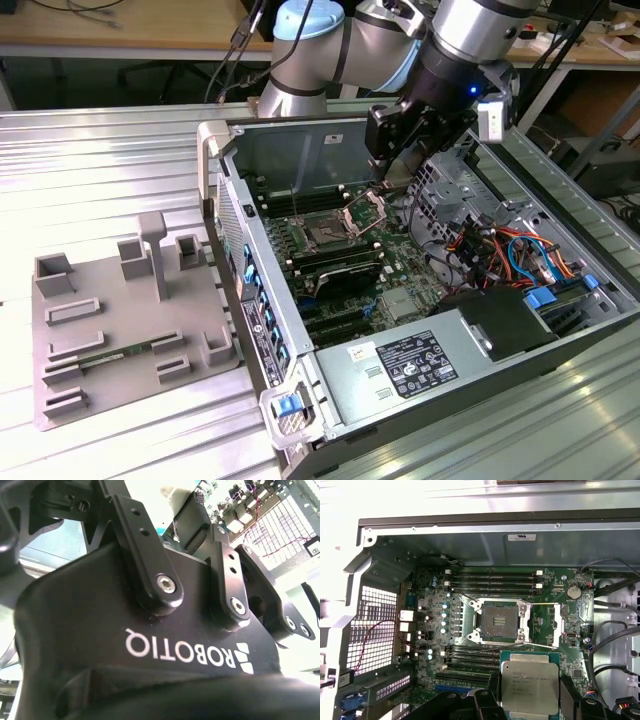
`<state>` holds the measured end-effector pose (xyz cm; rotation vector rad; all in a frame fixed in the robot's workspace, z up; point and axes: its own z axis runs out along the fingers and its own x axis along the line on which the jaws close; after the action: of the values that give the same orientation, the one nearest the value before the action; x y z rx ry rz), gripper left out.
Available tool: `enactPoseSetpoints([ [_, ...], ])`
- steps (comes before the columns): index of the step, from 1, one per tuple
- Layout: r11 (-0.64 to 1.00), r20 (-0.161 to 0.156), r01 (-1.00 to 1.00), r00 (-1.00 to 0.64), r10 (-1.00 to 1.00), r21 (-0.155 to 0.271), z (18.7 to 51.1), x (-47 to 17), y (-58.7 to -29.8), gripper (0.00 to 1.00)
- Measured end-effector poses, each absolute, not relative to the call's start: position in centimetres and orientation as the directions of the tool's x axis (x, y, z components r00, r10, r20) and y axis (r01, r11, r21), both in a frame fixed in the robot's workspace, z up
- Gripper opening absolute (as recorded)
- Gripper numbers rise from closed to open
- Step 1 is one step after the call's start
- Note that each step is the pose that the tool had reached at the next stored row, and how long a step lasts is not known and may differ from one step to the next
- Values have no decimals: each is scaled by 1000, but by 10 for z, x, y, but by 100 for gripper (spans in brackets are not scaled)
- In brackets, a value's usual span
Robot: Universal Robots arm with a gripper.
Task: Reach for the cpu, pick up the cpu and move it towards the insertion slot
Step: 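Pick up the cpu and move it towards the insertion slot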
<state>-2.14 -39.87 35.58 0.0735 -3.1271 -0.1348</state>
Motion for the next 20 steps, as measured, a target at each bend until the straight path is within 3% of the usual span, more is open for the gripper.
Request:
enactPoseSetpoints([
  [20,995,9,-46,-999,-47,86,346,-21,-398,55],
])
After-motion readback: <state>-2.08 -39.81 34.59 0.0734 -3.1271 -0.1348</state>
